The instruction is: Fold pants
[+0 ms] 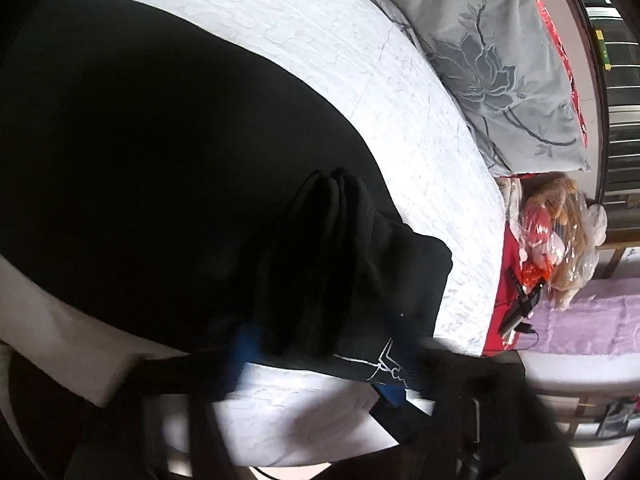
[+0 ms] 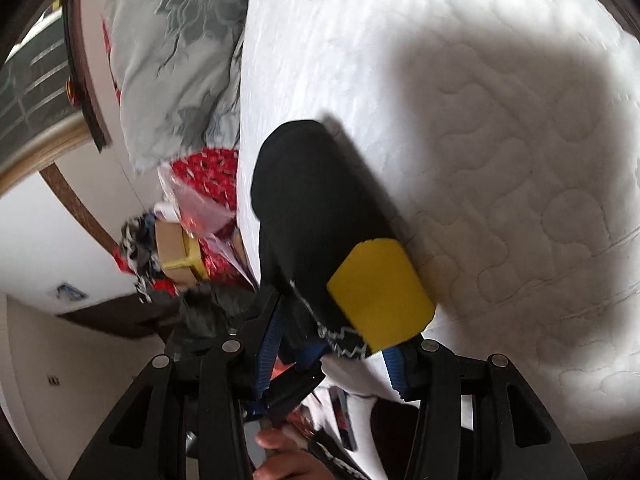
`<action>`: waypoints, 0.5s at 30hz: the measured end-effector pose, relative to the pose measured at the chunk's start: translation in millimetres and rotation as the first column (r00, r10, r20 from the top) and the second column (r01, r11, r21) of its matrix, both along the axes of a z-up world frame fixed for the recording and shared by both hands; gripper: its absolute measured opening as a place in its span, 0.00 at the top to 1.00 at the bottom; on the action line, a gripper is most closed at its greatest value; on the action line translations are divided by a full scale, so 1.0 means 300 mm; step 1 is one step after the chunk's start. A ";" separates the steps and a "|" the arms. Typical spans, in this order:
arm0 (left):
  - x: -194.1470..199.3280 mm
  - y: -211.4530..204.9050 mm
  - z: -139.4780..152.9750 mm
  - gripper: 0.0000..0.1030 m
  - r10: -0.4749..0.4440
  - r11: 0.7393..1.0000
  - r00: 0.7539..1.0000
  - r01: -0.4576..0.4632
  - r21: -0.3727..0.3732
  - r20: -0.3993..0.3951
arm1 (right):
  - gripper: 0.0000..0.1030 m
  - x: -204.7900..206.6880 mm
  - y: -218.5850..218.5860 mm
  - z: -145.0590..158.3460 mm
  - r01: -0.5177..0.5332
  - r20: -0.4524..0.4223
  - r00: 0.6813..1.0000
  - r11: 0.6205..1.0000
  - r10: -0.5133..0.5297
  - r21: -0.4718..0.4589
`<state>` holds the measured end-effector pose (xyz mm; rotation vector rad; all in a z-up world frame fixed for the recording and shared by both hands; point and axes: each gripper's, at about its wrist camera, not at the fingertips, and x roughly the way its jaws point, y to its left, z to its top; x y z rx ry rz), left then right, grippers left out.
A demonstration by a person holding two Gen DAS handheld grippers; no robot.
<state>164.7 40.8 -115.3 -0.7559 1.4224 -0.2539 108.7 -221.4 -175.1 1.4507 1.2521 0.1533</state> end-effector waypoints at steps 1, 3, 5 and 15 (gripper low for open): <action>0.000 -0.001 -0.027 0.82 -0.004 1.000 1.000 0.004 -0.024 -0.011 | 0.66 0.006 0.006 0.002 -0.007 0.000 1.000 1.000 0.007 -0.029; 0.009 0.018 -0.036 0.87 0.020 0.999 1.000 -0.020 -0.040 -0.008 | 0.81 0.010 0.000 0.003 -0.009 0.005 1.000 0.998 0.009 -0.062; 0.020 0.046 -0.023 0.88 0.022 0.998 1.000 -0.022 -0.051 0.007 | 0.87 0.013 -0.003 0.002 -0.005 0.003 1.000 0.998 0.005 -0.068; 0.021 0.225 0.017 0.87 0.029 0.986 0.997 -0.041 0.162 0.075 | 0.89 0.096 0.145 0.017 -0.132 0.069 0.988 0.990 0.136 -0.055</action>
